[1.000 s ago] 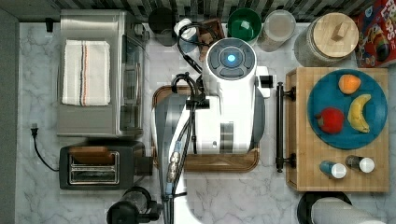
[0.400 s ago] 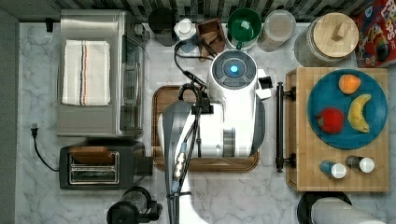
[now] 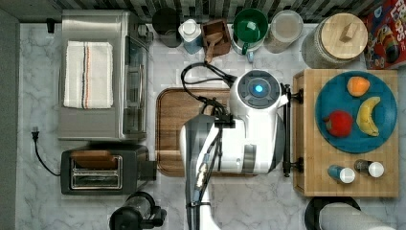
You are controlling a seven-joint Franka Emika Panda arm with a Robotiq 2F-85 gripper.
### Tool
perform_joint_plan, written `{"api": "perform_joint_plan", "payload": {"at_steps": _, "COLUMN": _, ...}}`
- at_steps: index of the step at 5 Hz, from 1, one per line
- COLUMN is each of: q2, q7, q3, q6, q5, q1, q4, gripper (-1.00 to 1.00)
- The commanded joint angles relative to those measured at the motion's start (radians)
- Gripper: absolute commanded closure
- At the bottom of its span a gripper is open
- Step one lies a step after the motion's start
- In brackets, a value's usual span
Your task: Open the drawer.
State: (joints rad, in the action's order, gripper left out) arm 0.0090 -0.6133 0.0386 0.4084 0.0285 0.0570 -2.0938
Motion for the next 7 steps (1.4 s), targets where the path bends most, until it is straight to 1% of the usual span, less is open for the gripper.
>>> {"api": "perform_joint_plan", "payload": {"at_steps": 1, "q2": -0.02, "q7": -0.255, "q3": 0.099, "q6": 0.081, "q5": 0.014, "q1": 0.062, "q4": -0.018, "gripper": -1.0}}
{"api": "perform_joint_plan", "payload": {"at_steps": 2, "q2": 0.005, "q7": -0.315, "q3": 0.169, "q6": 0.113, "q5": 0.023, "q1": 0.014, "q4": -0.021, "gripper": -1.0}}
{"api": "perform_joint_plan", "payload": {"at_steps": 3, "q2": 0.013, "q7": -0.334, "q3": 0.137, "q6": 0.18, "q5": 0.03, "q1": 0.053, "q4": -0.054, "gripper": -1.0}}
{"api": "perform_joint_plan", "payload": {"at_steps": 4, "q2": 0.047, "q7": -0.356, "q3": 0.149, "q6": 0.225, "q5": 0.028, "q1": 0.049, "q4": -0.065, "gripper": -1.0}}
{"api": "perform_joint_plan", "payload": {"at_steps": 5, "q2": 0.053, "q7": -0.377, "q3": 0.137, "q6": 0.289, "q5": 0.008, "q1": 0.071, "q4": -0.104, "gripper": -1.0}}
{"api": "perform_joint_plan", "payload": {"at_steps": 6, "q2": 0.069, "q7": -0.351, "q3": 0.131, "q6": 0.315, "q5": 0.038, "q1": 0.065, "q4": -0.119, "gripper": -1.0}}
{"api": "perform_joint_plan", "payload": {"at_steps": 7, "q2": 0.084, "q7": -0.383, "q3": 0.142, "q6": 0.372, "q5": 0.024, "q1": 0.075, "q4": -0.151, "gripper": -1.0}}
